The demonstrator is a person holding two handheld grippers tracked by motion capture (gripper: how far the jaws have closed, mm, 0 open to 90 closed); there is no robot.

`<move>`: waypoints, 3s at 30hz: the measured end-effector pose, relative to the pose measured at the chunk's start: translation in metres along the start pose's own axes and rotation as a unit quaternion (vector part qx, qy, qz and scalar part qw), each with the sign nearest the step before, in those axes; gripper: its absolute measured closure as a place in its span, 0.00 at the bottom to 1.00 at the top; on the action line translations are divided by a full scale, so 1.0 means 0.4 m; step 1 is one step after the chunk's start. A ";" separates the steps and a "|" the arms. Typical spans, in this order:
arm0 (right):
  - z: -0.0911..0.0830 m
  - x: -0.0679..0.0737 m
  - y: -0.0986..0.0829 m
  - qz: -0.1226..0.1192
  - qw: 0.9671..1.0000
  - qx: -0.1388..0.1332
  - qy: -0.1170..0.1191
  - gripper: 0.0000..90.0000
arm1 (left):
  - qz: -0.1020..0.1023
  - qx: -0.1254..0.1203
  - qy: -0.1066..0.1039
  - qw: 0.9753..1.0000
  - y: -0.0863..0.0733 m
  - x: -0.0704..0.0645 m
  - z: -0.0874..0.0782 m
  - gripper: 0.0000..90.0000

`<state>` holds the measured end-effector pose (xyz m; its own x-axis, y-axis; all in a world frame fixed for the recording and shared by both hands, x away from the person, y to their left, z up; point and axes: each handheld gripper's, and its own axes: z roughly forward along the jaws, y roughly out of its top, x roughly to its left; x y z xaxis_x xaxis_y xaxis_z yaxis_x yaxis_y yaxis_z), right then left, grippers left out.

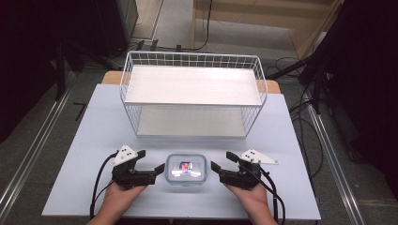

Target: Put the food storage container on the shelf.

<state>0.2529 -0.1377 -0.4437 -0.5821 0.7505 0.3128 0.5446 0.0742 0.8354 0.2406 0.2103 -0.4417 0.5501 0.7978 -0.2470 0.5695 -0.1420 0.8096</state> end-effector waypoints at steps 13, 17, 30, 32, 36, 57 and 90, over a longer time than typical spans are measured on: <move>0.039 0.037 -0.021 0.006 0.999 0.035 0.037 0.28 | -0.028 0.046 -0.058 0.997 -0.010 -0.031 0.049 0.15; 0.054 0.041 -0.030 0.019 0.997 0.053 0.046 0.27 | -0.048 0.054 -0.072 0.995 -0.014 -0.027 0.059 0.16; 0.080 0.041 -0.054 0.058 0.992 0.080 0.078 0.29 | -0.089 0.075 -0.111 0.987 -0.030 -0.021 0.076 0.19; 0.082 0.040 -0.056 0.066 0.991 0.082 0.082 0.29 | -0.094 0.075 -0.119 0.986 -0.032 -0.022 0.078 0.21; 0.086 0.032 -0.060 0.093 0.987 0.088 0.093 0.29 | -0.107 0.076 -0.132 0.982 -0.036 -0.020 0.082 0.24; 0.104 0.017 -0.073 0.166 0.970 0.108 0.138 0.32 | -0.156 0.084 -0.155 0.972 -0.047 -0.002 0.085 0.26; 0.055 0.021 -0.070 0.168 0.973 0.090 0.132 0.56 | -0.113 0.049 -0.126 0.984 -0.040 -0.032 0.036 0.52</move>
<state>0.2459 -0.1190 -0.4743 -0.4751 0.5592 0.6794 0.8141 -0.0137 0.5805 0.2334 0.1939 -0.4593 0.5297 0.6461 -0.5495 0.7446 -0.0440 0.6660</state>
